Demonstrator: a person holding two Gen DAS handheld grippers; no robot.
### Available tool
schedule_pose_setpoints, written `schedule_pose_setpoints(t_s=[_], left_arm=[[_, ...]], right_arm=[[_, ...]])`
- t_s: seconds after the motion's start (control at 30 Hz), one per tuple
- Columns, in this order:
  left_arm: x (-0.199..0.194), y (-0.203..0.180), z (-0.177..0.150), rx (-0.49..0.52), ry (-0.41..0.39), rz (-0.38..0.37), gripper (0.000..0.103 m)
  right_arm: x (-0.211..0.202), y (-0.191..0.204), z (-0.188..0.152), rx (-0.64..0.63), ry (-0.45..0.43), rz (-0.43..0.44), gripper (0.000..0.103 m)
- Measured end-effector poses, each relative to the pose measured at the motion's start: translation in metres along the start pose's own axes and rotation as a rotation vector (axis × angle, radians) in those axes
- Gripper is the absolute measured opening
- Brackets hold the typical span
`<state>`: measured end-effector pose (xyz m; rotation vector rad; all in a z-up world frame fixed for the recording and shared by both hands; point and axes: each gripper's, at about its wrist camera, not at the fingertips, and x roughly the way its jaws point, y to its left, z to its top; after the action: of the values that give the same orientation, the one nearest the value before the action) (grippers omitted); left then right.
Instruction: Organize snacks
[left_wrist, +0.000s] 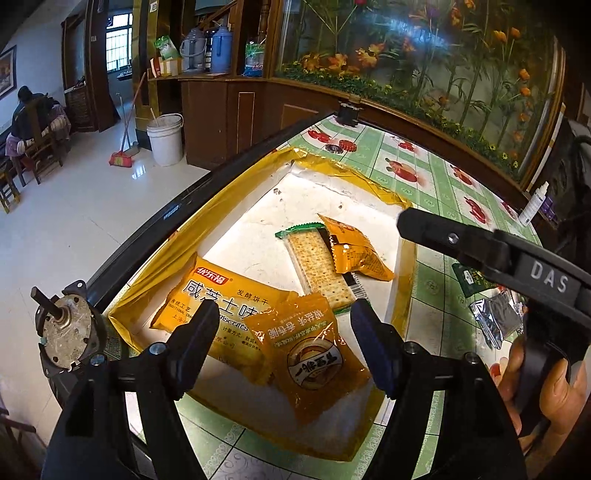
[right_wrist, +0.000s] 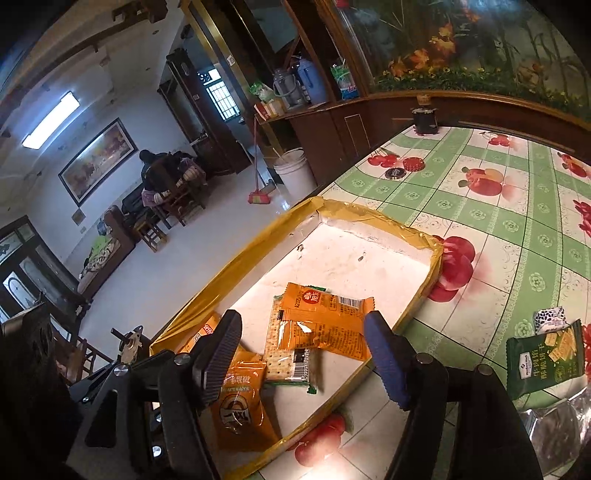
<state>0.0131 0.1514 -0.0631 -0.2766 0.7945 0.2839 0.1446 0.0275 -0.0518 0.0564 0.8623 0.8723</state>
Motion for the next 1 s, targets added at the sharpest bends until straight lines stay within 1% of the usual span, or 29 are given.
schedule_pose_setpoints(t_s=[0.27, 0.5, 0.77, 1.0], left_arm=[[-0.014, -0.018, -0.003, 0.038, -0.032, -0.004, 0.074], [-0.018, -0.037, -0.006, 0.079, -0.031, -0.014, 0.073], [-0.025, -0.056, -0.008, 0.107, -0.036, -0.034, 0.073], [-0.023, -0.08, -0.013, 0.146, -0.021, -0.059, 0.073]], right_arm=[[-0.046, -0.017, -0.018, 0.034, -0.05, -0.032, 0.07], [-0.078, -0.042, -0.038, 0.096, -0.077, -0.071, 0.07], [-0.108, -0.061, -0.061, 0.142, -0.103, -0.103, 0.07], [-0.141, -0.081, -0.082, 0.174, -0.126, -0.17, 0.07]])
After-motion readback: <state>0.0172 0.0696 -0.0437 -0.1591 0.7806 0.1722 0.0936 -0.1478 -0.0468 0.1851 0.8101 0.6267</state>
